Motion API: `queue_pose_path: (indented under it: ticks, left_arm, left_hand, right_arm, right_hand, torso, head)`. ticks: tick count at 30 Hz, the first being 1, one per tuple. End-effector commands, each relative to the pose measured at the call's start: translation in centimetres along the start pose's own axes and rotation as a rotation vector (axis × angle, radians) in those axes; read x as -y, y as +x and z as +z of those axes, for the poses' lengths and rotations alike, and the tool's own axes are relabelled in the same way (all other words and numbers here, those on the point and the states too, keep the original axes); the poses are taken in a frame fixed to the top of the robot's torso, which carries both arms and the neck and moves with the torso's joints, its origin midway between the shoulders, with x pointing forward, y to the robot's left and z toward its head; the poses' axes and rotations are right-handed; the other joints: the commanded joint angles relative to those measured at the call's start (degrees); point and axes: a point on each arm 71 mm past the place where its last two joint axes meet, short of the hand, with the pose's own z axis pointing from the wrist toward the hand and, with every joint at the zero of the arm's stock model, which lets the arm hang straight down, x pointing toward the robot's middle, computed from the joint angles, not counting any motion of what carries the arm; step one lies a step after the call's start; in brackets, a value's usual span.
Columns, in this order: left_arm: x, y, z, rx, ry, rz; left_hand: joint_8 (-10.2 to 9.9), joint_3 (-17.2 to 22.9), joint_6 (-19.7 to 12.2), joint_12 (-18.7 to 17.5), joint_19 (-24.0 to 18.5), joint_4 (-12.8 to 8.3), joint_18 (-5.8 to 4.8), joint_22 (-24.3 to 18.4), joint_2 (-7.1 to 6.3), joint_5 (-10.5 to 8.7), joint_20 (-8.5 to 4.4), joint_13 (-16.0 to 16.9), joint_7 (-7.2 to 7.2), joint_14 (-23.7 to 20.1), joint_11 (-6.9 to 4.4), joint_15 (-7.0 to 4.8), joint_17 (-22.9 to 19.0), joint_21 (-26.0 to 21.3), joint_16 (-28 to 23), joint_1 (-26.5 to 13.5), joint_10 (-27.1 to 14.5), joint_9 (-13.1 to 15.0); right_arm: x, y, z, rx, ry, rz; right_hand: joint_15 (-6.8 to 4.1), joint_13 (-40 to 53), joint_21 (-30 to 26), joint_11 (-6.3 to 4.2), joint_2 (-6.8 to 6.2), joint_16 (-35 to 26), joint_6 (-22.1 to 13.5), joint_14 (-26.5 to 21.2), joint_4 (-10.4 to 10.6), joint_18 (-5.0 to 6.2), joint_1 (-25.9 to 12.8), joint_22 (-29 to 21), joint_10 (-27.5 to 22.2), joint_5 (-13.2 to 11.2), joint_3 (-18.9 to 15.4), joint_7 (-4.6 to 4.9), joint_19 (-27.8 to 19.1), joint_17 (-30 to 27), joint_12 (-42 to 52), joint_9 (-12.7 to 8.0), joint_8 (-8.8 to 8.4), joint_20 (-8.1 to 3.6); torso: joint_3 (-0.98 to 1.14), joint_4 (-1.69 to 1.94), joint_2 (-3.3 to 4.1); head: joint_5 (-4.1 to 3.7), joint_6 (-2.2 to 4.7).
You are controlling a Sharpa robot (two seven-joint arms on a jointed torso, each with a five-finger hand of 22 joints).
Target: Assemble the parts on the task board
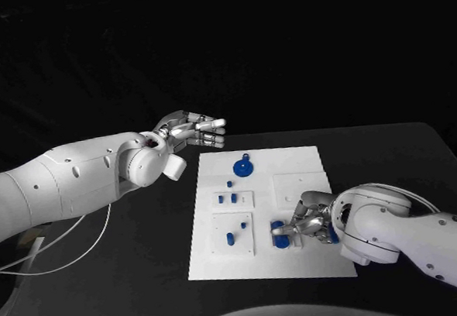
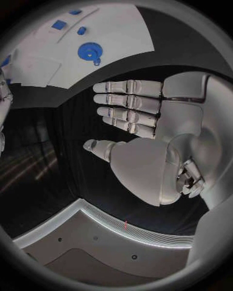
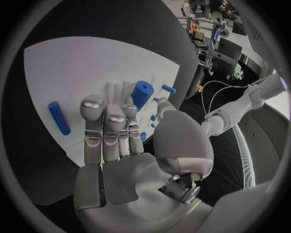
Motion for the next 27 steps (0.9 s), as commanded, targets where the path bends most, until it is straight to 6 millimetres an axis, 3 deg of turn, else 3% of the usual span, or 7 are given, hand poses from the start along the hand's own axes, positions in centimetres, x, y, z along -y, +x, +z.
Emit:
queue_pose_path:
  ticks: [1, 7, 8, 11, 18, 24, 27]
  left_arm:
    - [0.0, 0.1, 0.0, -0.014, 0.0, 0.0]
    - [0.0, 0.1, 0.0, -0.014, -0.003, 0.001]
    - [0.0, 0.1, 0.0, -0.014, -0.003, 0.001]
    - [0.0, 0.0, 0.0, -0.013, -0.004, 0.001]
    - [0.0, 0.0, 0.0, -0.014, -0.007, 0.001]
    - [0.0, 0.1, 0.0, -0.016, -0.008, 0.002]
    - [0.0, 0.1, 0.0, -0.017, -0.008, 0.002]
  left_hand:
    - [0.14, 0.04, -0.52, 0.1, 0.26, 0.31, 0.86, -0.04, 0.12, 0.27, -0.08, 0.03, 0.0, 0.22, -0.07, -0.02, 0.08, 0.3, -0.19, -0.04, -0.36, 0.07]
    - [0.16, 0.07, -0.5, 0.1, 0.24, 0.29, 0.86, -0.14, 0.09, 0.27, -0.08, 0.03, -0.01, 0.22, -0.06, -0.01, 0.08, 0.35, -0.19, 0.06, -0.36, 0.07]
    - [0.16, 0.07, -0.5, 0.1, 0.24, 0.29, 0.86, -0.14, 0.09, 0.27, -0.08, 0.03, -0.01, 0.22, -0.06, -0.01, 0.08, 0.35, -0.19, 0.06, -0.36, 0.07]
    - [0.16, 0.07, -0.5, 0.1, 0.24, 0.29, 0.86, -0.14, 0.09, 0.27, -0.08, 0.03, -0.01, 0.22, -0.06, -0.01, 0.08, 0.35, -0.19, 0.06, -0.36, 0.07]
    - [0.16, 0.07, -0.5, 0.1, 0.24, 0.29, 0.86, -0.14, 0.09, 0.27, -0.08, 0.03, -0.01, 0.22, -0.06, -0.01, 0.08, 0.35, -0.19, 0.06, -0.36, 0.07]
    - [0.16, 0.09, -0.42, 0.1, 0.22, 0.3, 0.86, -0.28, 0.14, 0.29, -0.07, 0.03, -0.05, 0.22, -0.08, -0.02, 0.08, 0.45, -0.19, 0.08, -0.31, 0.07]
    - [0.16, 0.09, -0.42, 0.1, 0.22, 0.3, 0.86, -0.28, 0.14, 0.29, -0.07, 0.03, -0.05, 0.22, -0.08, -0.02, 0.08, 0.45, -0.19, 0.08, -0.31, 0.07]
  right_arm:
    - [0.1, 0.0, -0.4, -0.004, -0.024, 0.002]
    - [0.7, -0.1, -0.9, -0.012, -0.023, -0.008]
    - [0.8, -0.1, -0.9, -0.016, -0.022, -0.012]
    - [1.1, -0.1, -1.0, -0.027, -0.021, -0.022]
    - [1.2, 0.0, -1.1, -0.056, -0.024, -0.035]
    - [1.0, 0.0, -0.8, -0.045, -0.016, -0.026]
    - [1.0, 0.0, -0.6, -0.036, -0.009, -0.024]
  right_hand:
    - [-0.16, 0.32, 0.31, 0.12, 0.04, 0.12, 0.38, 0.37, -0.73, -0.98, 0.8, 4.71, 0.57, -0.06, 0.71, -0.21, 3.23, 0.17, 0.65, 0.2, -0.2, -0.35]
    - [-0.35, 1.06, 1.18, -0.25, -0.32, 0.57, 1.95, 0.42, -3.45, -1.14, 2.4, 4.87, 0.64, 0.02, 0.9, -0.91, 3.22, 0.64, 1.29, 5.71, 0.1, -0.5]
    - [-0.37, 1.18, 1.3, -0.29, -0.24, 0.56, 1.61, 0.42, -4.31, -1.21, 2.64, 4.88, 0.67, 0.08, 0.96, -1.03, 3.2, 0.66, 1.32, 9.37, -0.06, -0.54]
    - [-0.41, 1.3, 1.45, -0.4, -1.25, 0.65, 1.77, 0.42, -6.25, -1.25, 3.49, 4.89, 0.73, 0.03, 3.44, -1.29, 3.15, 0.69, 1.48, 15.03, -0.09, -0.5]
    - [-0.52, 1.21, 1.86, -0.75, -1.04, 0.98, 1.77, 0.45, -9.28, -1.42, 3.9, 4.97, 0.78, 0.31, 5.62, -1.9, 3.13, 0.74, 1.56, 25.99, -0.22, -0.59]
    - [-0.74, 1.38, 1.89, -1.07, -0.74, 1.05, 2.3, 0.42, -9.14, -1.5, 3.38, 4.96, 1.06, 0.19, 7.7, -2.38, 3.16, 0.61, 1.99, 30.58, -0.23, -0.76]
    - [-0.77, 1.48, 1.89, -1.12, -0.65, 1.11, 2.45, 0.45, -8.94, -1.55, 2.96, 4.94, 1.2, 0.18, 8.56, -2.53, 3.18, 0.63, 2.14, 31.4, -0.19, -0.81]
  torso:
    - [0.01, -0.1, -0.04]
    - [0.02, -0.04, -0.02]
    - [0.02, 0.0, 0.0]
    - [0.05, 0.01, 0.03]
    - [-0.03, 0.0, 0.01]
    - [-0.04, 0.04, 0.0]
    - [-0.05, 0.08, 0.02]
  head:
    - [0.05, -0.01]
    - [-0.03, 0.02]
    - [-0.04, 0.03]
    - [0.02, 0.04]
    - [-0.1, -0.05]
    - [-0.18, -0.1]
    - [-0.21, -0.14]
